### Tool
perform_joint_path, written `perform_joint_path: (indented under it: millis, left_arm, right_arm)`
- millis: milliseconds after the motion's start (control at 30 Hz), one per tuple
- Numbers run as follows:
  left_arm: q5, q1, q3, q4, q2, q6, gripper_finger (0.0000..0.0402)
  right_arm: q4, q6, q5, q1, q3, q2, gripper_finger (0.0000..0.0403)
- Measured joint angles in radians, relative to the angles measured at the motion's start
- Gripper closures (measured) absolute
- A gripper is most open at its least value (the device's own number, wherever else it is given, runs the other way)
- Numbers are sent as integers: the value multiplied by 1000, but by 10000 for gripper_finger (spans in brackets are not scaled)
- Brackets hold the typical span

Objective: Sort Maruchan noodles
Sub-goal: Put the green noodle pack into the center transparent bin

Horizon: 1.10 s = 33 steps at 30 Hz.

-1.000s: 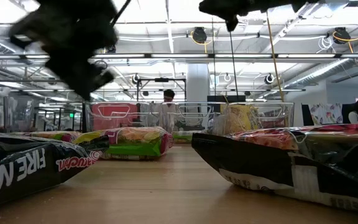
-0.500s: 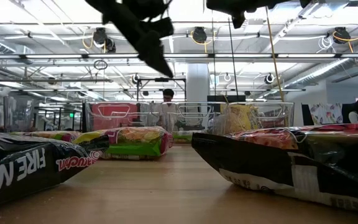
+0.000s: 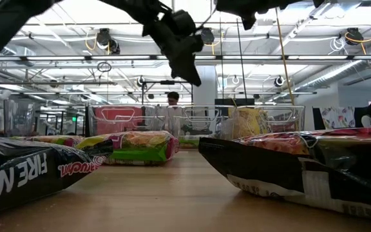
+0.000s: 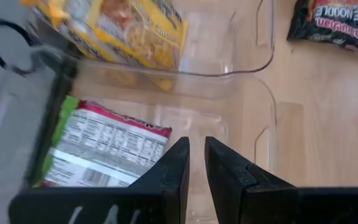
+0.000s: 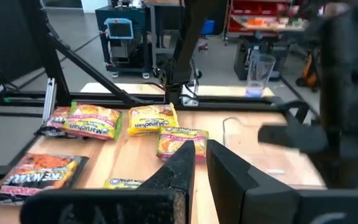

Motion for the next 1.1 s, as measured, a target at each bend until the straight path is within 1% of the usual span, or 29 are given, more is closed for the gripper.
perform_joint_path:
  millis: [33, 100, 233, 333, 433, 500, 567, 667, 833, 933, 1000, 1100]
  left_arm:
    - [8, 3, 25, -19, 21, -2, 346]
    - [34, 5, 64, -38, 57, -22, 346]
    - [80, 9, 94, -6, 95, -72, 346]
    - [81, 12, 95, 59, 110, -190, 346]
    - [86, 22, 95, 128, 127, -330, 346]
    - [92, 28, 95, 187, 145, -423, 346]
    - [96, 35, 95, 212, 167, -507, 346]
    - [92, 38, 95, 251, 200, -594, 346]
    - [88, 43, 95, 320, 239, -688, 346]
    - [70, 43, 95, 364, 259, -734, 346]
    - [42, 43, 95, 354, 264, -752, 346]
    - [-72, 42, 94, 347, 261, -742, 346]
  right_arm:
    - [-1, -19, 4, 0, 0, -7, 365]
    - [-32, -50, 49, -1, 0, -32, 365]
    - [-63, -79, 156, -1, -1, -102, 365]
    - [-103, -80, 209, -1, -1, -161, 365]
    - [-140, -80, 217, -1, -1, -212, 365]
    - [-147, -79, 241, -1, -1, -239, 365]
    - [-162, -78, 260, -1, -1, -259, 365]
    - [-170, -79, 263, -3, -1, -279, 365]
    - [-186, -80, 260, 0, 0, -290, 365]
    - [-202, -80, 259, 0, 0, -290, 365]
    - [-202, -83, 259, 0, 0, -290, 365]
    - [-202, -93, 258, 0, 0, -290, 365]
